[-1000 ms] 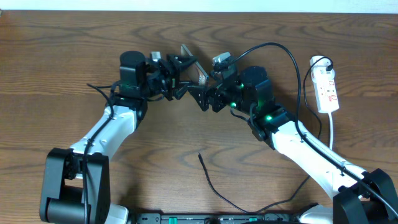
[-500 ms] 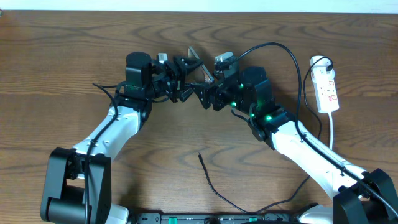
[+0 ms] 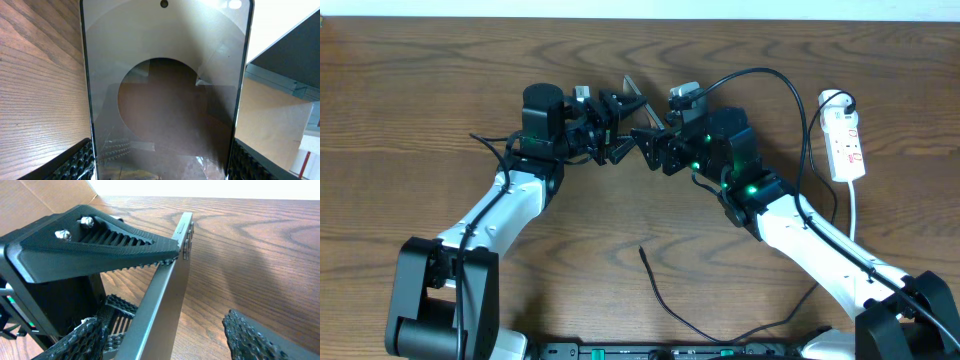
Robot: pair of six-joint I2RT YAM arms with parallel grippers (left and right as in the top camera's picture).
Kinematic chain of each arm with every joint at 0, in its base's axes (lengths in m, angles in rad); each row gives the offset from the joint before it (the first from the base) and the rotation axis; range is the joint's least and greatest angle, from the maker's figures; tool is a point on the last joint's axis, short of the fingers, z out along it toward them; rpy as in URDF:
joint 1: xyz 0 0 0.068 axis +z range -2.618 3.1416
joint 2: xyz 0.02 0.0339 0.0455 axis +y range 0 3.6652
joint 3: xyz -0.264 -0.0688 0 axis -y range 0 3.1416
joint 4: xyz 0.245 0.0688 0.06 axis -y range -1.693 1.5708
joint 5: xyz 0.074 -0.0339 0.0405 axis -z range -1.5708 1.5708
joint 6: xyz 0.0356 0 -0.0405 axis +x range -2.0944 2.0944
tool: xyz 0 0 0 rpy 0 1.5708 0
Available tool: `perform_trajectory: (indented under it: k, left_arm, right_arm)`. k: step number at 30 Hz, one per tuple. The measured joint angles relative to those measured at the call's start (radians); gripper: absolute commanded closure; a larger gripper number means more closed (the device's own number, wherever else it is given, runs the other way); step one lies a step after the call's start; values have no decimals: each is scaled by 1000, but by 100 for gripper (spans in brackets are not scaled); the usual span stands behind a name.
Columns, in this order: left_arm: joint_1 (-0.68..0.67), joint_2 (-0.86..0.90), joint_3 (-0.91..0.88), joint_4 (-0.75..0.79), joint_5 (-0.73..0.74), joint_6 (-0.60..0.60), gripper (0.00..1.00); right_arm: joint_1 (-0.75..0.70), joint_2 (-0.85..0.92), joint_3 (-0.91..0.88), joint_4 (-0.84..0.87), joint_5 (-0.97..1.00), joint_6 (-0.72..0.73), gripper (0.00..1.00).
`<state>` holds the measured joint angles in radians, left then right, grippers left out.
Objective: Plug charger to phone and switch on socket
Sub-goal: 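Close the right gripper on the phone's edge beside the left gripper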
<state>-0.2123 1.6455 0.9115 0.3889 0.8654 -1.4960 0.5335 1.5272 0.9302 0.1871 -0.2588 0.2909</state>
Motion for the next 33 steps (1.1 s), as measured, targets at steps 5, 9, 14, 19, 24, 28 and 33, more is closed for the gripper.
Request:
perform_trajectory:
  k: [5,9,14,19,24,28,33]
  left_arm:
    - [0,0,0,0,0,0,92]
    - [-8,0,0,0,-5,0,92]
    - [-28,0,0,0,-12,0,92]
    - [-31,0,0,0,-16,0,93]
    - [-31,0,0,0,-20,0,92]
    - [-31,0,0,0,-21,0,92]
    - [-31,0,0,0,-27,0,93]
  right_arm:
    - [1,0,0,0,6,16,29]
    - [17,0,0,1,14,21,31]
    - [41,0,0,1,40,36,32]
    - [45,0,0,-2,59,44,36]
    - [45,0,0,-21,97,71,36]
    - [45,0,0,-22,108,81,34]
    - [45,0,0,-22,117,85,34]
